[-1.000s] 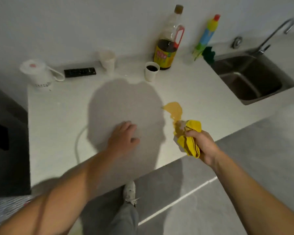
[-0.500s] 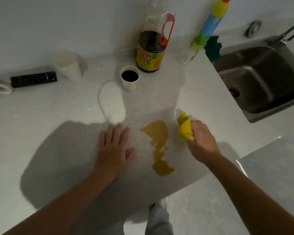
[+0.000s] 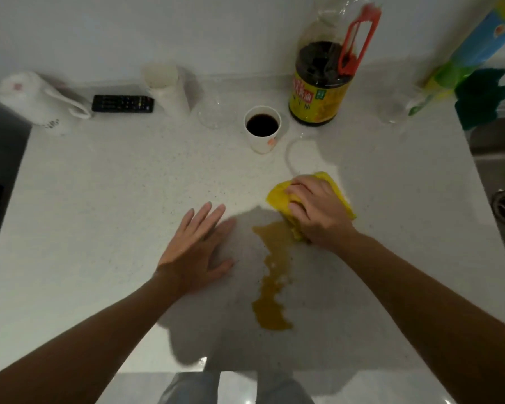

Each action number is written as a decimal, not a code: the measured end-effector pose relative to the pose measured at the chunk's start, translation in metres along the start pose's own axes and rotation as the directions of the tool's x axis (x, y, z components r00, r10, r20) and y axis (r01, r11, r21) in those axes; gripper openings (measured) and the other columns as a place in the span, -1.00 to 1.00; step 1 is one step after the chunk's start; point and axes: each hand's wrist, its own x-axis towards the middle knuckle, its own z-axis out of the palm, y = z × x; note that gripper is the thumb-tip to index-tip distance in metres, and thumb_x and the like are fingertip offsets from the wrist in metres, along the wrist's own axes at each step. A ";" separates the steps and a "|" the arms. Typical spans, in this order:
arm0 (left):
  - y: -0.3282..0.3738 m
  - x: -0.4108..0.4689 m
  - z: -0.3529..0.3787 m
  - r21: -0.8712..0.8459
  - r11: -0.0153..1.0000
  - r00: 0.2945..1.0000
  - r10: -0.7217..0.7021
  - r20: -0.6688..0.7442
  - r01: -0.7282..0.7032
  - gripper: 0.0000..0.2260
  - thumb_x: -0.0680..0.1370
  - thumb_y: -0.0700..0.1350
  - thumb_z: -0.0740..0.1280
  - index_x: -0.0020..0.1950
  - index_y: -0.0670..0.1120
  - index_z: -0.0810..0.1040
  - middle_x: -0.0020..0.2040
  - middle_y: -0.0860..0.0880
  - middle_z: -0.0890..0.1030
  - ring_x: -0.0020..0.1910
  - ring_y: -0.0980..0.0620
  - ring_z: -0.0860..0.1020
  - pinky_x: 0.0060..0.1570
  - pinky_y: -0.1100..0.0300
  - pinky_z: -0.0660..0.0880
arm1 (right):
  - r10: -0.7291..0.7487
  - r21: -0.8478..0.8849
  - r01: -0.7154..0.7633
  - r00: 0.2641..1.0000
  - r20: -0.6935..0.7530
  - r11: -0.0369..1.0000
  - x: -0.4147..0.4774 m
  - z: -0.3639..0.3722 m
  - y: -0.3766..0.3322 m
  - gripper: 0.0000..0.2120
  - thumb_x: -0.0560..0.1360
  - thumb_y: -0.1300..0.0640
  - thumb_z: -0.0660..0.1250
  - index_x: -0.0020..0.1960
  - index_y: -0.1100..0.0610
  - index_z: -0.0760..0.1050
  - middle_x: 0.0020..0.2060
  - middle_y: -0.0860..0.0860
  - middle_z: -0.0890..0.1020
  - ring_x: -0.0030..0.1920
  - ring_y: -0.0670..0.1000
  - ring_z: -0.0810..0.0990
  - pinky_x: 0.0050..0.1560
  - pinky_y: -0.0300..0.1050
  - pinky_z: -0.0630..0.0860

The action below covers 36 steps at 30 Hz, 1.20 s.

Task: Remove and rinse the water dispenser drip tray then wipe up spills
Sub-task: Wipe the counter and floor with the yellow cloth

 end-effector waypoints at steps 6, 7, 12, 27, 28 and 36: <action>-0.001 -0.002 0.000 -0.010 1.000 1.000 -0.003 -0.009 0.003 -0.22 0.55 0.31 0.27 0.69 0.05 0.16 0.69 -0.14 0.19 0.67 -0.21 0.11 0.63 -0.22 0.02 | -0.069 -0.202 0.130 0.957 0.282 0.971 0.001 0.010 0.014 -0.30 0.63 -0.30 -0.10 0.69 -0.01 0.03 0.69 -0.01 0.01 0.67 0.15 -0.09 0.60 0.21 -0.16; -0.001 -0.002 0.000 -0.011 1.000 1.000 -0.001 -0.007 0.001 -0.23 0.55 0.31 0.26 0.69 0.05 0.16 0.69 -0.14 0.19 0.68 -0.21 0.11 0.63 -0.22 0.01 | -0.055 -0.223 0.123 0.956 0.288 0.967 -0.006 0.010 0.014 -0.31 0.63 -0.28 -0.11 0.69 -0.03 0.00 0.69 -0.02 -0.01 0.67 0.15 -0.11 0.61 0.22 -0.15; 0.001 -0.004 0.000 0.012 1.000 1.000 -0.009 0.011 0.009 -0.25 0.58 0.34 0.16 0.71 0.07 0.09 0.72 -0.11 0.12 0.70 -0.15 0.03 0.65 -0.17 -0.05 | 0.057 -0.254 0.001 0.973 0.222 0.967 -0.075 0.015 -0.007 -0.37 0.63 -0.15 0.04 0.65 0.07 0.21 0.64 0.08 0.21 0.63 0.25 0.15 0.55 0.36 0.13; -0.018 -0.071 0.008 -0.003 0.957 0.957 -0.291 -0.012 0.291 -0.30 0.63 0.39 -0.23 0.72 0.09 -0.11 0.74 -0.10 -0.09 0.69 -0.24 -0.17 0.63 -0.26 -0.16 | 0.784 -0.015 -0.784 0.620 -0.016 0.620 -0.137 0.081 -0.160 -0.39 0.70 -0.11 -0.13 0.68 0.01 -0.24 0.68 0.03 -0.21 0.65 0.17 -0.29 0.59 0.25 -0.34; -0.018 -0.069 0.009 -0.010 0.957 0.957 -0.291 -0.005 0.291 -0.29 0.63 0.38 -0.21 0.72 0.08 -0.11 0.74 -0.10 -0.09 0.69 -0.24 -0.17 0.63 -0.27 -0.17 | 0.782 -0.021 -0.782 0.623 -0.016 0.622 -0.127 0.083 -0.160 -0.38 0.70 -0.11 -0.13 0.68 0.01 -0.25 0.68 0.03 -0.21 0.65 0.18 -0.29 0.58 0.26 -0.35; -0.016 -0.065 0.011 -0.037 0.941 0.941 -0.338 0.009 0.338 -0.27 0.57 0.36 0.00 0.71 0.12 0.06 0.74 -0.04 0.01 0.70 -0.19 -0.09 0.63 -0.25 -0.18 | 0.481 -0.117 -0.467 0.865 0.145 0.876 -0.016 0.053 -0.075 -0.41 0.69 -0.05 -0.04 0.68 -0.07 -0.12 0.69 -0.04 -0.14 0.66 0.14 -0.22 0.57 0.21 -0.30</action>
